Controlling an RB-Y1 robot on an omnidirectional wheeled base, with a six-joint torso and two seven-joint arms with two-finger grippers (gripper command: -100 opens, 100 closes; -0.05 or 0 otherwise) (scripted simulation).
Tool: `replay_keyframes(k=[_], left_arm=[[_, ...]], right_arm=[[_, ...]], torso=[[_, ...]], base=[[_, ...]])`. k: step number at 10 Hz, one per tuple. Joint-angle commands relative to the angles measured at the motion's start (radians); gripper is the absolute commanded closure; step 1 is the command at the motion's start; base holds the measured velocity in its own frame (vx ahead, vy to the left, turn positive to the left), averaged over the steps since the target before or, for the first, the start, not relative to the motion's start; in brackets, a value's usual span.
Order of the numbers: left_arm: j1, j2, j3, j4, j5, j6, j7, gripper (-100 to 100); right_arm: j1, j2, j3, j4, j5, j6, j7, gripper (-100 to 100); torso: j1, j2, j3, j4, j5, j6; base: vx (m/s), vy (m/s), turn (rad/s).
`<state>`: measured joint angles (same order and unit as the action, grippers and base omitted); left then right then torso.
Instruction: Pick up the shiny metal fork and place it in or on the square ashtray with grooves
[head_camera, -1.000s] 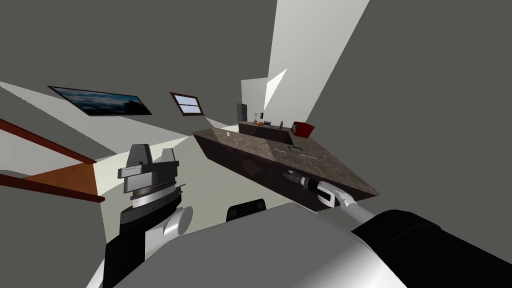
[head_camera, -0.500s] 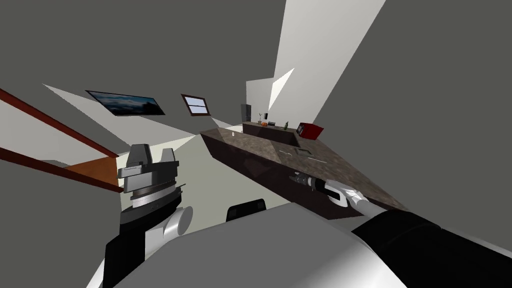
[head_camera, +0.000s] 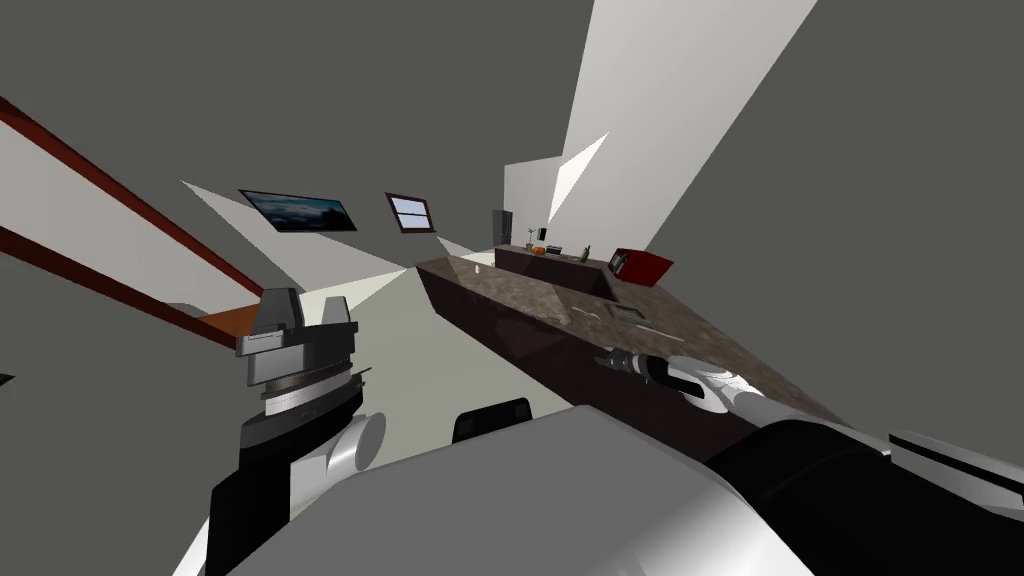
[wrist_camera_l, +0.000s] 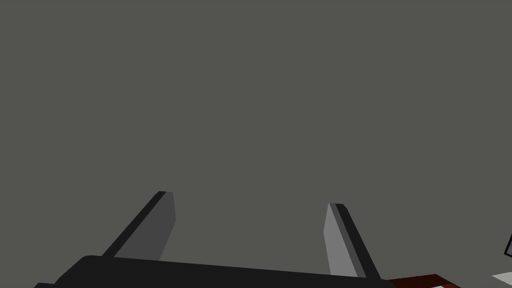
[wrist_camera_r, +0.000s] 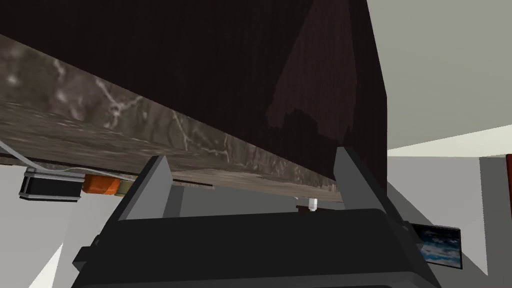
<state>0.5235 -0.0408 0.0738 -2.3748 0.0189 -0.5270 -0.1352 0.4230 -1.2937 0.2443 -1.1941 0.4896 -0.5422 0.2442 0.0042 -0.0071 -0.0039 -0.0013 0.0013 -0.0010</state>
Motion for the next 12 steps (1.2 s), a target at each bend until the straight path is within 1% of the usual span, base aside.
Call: replay_keyframes(k=[1,2,3,5,6,9,10,11,12], left_arm=[[0.0,0.0,0.0,0.0,0.0,0.0,0.0,0],[0.0,0.0,0.0,0.0,0.0,0.0,0.0,0],[0.0,0.0,0.0,0.0,0.0,0.0,0.0,0],[0.0,0.0,0.0,0.0,0.0,0.0,0.0,0],[0.0,0.0,0.0,0.0,0.0,0.0,0.0,0],[0.0,0.0,0.0,0.0,0.0,0.0,0.0,0],[0.0,0.0,0.0,0.0,0.0,0.0,0.0,0],[0.0,0.0,0.0,0.0,0.0,0.0,0.0,0],[0.0,0.0,0.0,0.0,0.0,0.0,0.0,0]], right_arm=[[0.0,-0.034,0.012,0.03,0.005,-0.002,0.007,-100],[-0.002,-0.063,0.032,0.07,0.011,-0.011,0.015,-100],[-0.002,-0.071,0.032,0.07,0.011,-0.011,0.015,-100],[-0.003,-0.135,0.074,0.141,0.019,-0.027,0.03,-100],[-0.003,-0.135,0.074,0.141,0.019,-0.027,0.03,-100],[0.001,-0.202,0.139,0.224,0.027,-0.046,0.046,-100],[0.004,-0.215,0.16,0.25,0.029,-0.051,0.05,-100],[0.004,-0.215,0.16,0.25,0.029,-0.051,0.05,-100],[0.007,-0.226,0.18,0.27,0.031,-0.055,0.054,-100]], torso=[[0.0,0.0,0.0,0.0,0.0,0.0],[-0.002,0.0,0.0,0.0,0.0,0.001],[-0.003,0.0,0.0,0.0,-0.001,0.001],[-0.002,0.0,0.0,0.0,-0.001,0.0],[-0.003,-0.002,-0.001,-0.001,-0.001,0.0],[-0.004,-0.002,-0.001,-0.001,-0.001,0.0],[-0.007,-0.004,-0.002,-0.001,-0.002,0.0],[-0.009,-0.006,-0.004,-0.002,-0.002,0.0],[-0.008,-0.003,-0.002,-0.001,-0.002,0.001]], base=[[0.098,0.026,0.106],[0.097,0.002,0.162],[0.082,0.003,0.108],[0.118,0.017,0.24],[0.112,-0.018,0.092],[0.143,-0.031,0.228],[0.209,-0.094,0.255],[0.139,-0.082,0.072],[0.106,-0.069,0.125]])
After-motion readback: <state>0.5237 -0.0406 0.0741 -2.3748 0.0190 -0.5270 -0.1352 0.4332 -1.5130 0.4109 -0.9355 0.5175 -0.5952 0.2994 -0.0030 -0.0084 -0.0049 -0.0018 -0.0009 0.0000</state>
